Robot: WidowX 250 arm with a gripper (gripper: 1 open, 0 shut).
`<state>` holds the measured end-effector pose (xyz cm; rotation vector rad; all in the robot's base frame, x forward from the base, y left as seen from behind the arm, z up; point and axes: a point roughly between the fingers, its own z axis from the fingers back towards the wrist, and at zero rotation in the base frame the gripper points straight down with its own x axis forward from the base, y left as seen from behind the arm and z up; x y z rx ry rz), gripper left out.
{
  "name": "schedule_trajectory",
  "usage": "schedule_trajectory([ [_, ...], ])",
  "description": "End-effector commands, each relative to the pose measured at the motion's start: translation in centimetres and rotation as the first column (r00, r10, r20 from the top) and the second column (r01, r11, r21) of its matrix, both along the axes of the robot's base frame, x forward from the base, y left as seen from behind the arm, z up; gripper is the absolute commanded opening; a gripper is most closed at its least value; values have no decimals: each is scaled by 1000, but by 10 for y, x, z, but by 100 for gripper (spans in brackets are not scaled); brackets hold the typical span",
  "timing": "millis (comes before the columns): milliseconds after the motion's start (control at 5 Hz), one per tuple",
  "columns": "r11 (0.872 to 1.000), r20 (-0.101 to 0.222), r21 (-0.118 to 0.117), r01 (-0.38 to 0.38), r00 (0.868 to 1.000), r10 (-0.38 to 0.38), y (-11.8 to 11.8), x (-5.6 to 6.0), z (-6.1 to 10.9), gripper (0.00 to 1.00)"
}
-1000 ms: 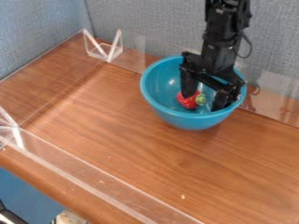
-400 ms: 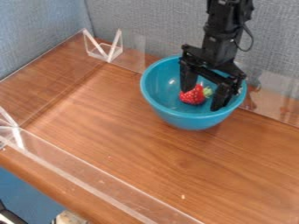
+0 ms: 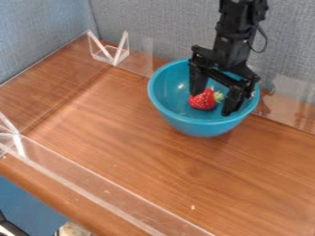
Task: Put the strawberry in the blue bowl
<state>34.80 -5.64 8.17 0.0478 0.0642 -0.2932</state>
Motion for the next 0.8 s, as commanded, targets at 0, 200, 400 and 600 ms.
schedule_trajectory([
  [0,1000,47,0,3,999,-3,-3,7,18,100],
  [200,1000,33,7,-3,999,3,-3,7,16,0],
  [400,1000,22,13,-7,1000,7,-3,7,16,0],
  [600,1000,15,15,-11,1000,10,-2,9,12,0],
])
